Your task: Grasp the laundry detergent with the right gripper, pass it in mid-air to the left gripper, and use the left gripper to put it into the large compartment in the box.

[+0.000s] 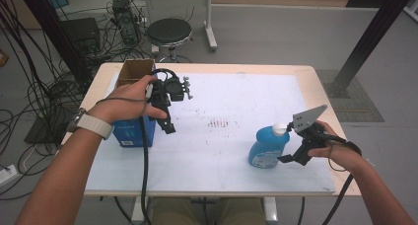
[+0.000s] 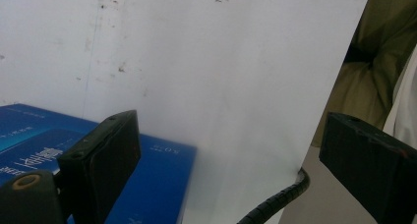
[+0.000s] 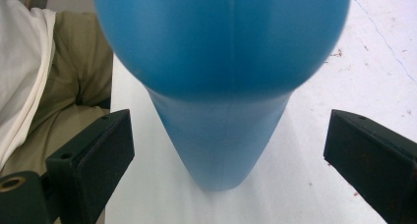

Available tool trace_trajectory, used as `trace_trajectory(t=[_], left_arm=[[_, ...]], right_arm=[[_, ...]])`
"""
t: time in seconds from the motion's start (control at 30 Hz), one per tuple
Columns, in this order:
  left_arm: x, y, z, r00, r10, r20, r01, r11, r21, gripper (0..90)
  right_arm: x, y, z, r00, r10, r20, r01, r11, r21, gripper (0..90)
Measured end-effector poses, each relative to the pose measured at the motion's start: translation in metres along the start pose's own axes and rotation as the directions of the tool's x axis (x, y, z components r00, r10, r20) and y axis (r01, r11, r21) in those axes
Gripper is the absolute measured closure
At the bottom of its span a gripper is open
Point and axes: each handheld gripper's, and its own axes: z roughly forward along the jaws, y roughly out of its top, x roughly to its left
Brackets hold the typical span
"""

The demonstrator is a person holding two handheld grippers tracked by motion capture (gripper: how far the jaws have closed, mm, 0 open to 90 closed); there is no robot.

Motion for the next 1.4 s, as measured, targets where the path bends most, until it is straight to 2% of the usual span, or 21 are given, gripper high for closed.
trace_trajectory(t=[1.4], left_arm=[[0.0004,-0.0009,0.0011,1.0000,-0.008,0.000,0.008,0.9999,-0.010,9.1]], right_arm=[[-0.0009,0.0001,-0.0012,1.0000,0.005,0.007,-0.005,1.000,-0.007,4.8]])
